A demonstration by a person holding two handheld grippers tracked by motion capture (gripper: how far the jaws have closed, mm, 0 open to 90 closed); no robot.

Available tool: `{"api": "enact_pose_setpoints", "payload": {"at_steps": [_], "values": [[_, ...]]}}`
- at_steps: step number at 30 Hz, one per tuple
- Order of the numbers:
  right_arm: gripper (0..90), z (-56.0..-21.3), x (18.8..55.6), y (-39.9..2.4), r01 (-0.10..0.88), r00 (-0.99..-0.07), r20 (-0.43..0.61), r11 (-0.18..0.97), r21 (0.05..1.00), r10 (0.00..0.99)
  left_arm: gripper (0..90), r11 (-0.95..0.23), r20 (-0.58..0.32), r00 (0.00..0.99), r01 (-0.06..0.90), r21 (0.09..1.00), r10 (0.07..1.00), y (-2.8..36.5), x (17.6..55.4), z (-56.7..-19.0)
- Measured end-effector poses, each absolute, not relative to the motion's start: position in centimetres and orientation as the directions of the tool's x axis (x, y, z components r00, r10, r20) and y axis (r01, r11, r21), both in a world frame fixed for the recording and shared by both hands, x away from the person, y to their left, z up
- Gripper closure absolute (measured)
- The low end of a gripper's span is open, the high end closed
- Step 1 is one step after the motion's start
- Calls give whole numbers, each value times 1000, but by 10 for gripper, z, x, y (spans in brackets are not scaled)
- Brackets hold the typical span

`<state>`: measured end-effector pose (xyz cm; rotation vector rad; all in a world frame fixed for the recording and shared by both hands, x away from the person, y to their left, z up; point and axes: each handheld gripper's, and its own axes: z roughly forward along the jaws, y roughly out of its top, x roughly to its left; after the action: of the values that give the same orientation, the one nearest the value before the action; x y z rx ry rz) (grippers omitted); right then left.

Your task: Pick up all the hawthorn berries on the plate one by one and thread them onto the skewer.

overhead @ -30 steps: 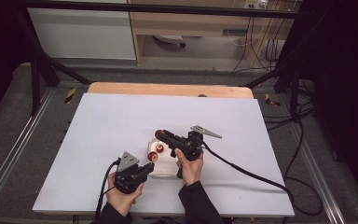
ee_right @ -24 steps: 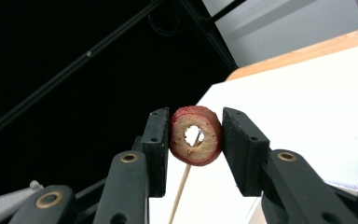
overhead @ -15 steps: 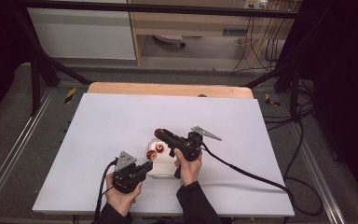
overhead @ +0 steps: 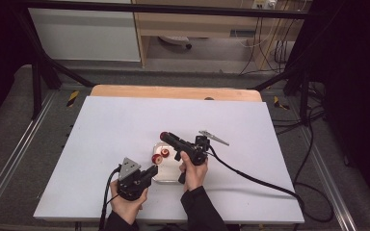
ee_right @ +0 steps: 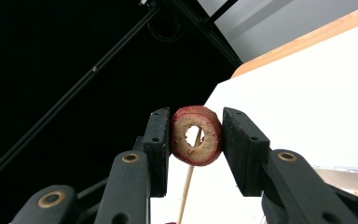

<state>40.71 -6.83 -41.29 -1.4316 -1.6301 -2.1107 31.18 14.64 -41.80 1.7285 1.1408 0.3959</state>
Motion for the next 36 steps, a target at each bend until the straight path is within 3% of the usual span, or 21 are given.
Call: {"api": "enact_pose_setpoints", "payload": {"at_steps": [14, 31, 34, 36], "values": [[635, -417, 404, -69, 543, -566, 695, -434, 719, 443, 872, -58, -227, 520, 476, 878, 824, 136, 305, -420], [630, -426, 395, -63, 595, -572, 684, -344, 726, 453, 880, -59, -247, 499, 521, 852, 831, 137, 331, -417], [608, -426, 395, -64, 580, -587, 666, -335, 743, 461, 881, -86, -229, 522, 511, 855, 822, 141, 332, -417], [544, -423, 394, -65, 571, -594, 651, -322, 755, 472, 882, -112, -211, 537, 506, 855, 817, 144, 332, -418]]}}
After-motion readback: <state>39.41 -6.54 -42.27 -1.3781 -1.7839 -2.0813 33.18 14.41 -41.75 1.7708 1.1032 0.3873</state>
